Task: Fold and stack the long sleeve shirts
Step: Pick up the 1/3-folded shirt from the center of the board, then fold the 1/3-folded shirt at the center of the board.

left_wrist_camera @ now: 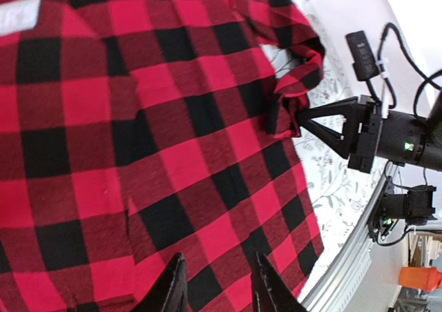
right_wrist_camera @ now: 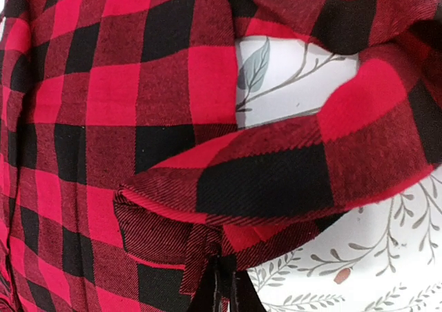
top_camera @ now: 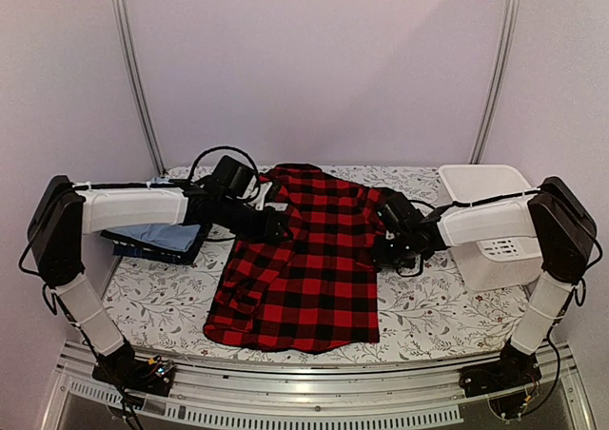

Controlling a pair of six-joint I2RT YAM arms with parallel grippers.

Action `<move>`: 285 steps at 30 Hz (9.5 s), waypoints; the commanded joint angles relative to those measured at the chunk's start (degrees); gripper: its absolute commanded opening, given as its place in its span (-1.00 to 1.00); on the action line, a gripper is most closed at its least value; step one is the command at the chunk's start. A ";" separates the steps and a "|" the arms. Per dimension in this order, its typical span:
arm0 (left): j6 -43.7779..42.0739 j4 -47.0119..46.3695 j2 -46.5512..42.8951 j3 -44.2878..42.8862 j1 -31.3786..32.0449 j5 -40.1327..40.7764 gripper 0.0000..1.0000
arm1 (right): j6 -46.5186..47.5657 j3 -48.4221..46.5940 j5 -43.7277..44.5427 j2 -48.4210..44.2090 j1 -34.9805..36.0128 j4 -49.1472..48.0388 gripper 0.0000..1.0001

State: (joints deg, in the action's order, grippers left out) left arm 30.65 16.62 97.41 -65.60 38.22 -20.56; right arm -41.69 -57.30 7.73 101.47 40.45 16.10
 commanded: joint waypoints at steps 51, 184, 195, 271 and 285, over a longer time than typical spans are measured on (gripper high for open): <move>-55.64 -34.86 17.97 -9.51 28.69 55.16 0.49 | 4.92 -14.47 -22.08 -13.28 -2.39 9.30 -0.91; 12.47 -13.27 21.88 -33.17 -11.13 -14.06 -1.00 | 14.22 -17.97 -17.04 17.43 -19.04 -0.30 -0.76; 13.47 -15.60 24.06 -36.10 -11.21 -15.01 -1.00 | 13.50 -7.31 -9.53 2.62 -12.29 7.41 0.00; 8.71 -14.27 10.07 -34.38 -22.60 -12.24 -1.00 | 1.67 -0.71 -6.36 -13.79 18.12 18.01 -1.00; 7.10 -14.00 8.25 -29.93 -26.62 -12.05 -1.00 | 15.05 -6.12 -19.09 -7.83 18.26 21.92 -1.00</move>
State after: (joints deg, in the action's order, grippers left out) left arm 39.31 2.68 105.30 -93.38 12.21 -32.53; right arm -32.58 -60.88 -6.15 91.70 58.19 35.66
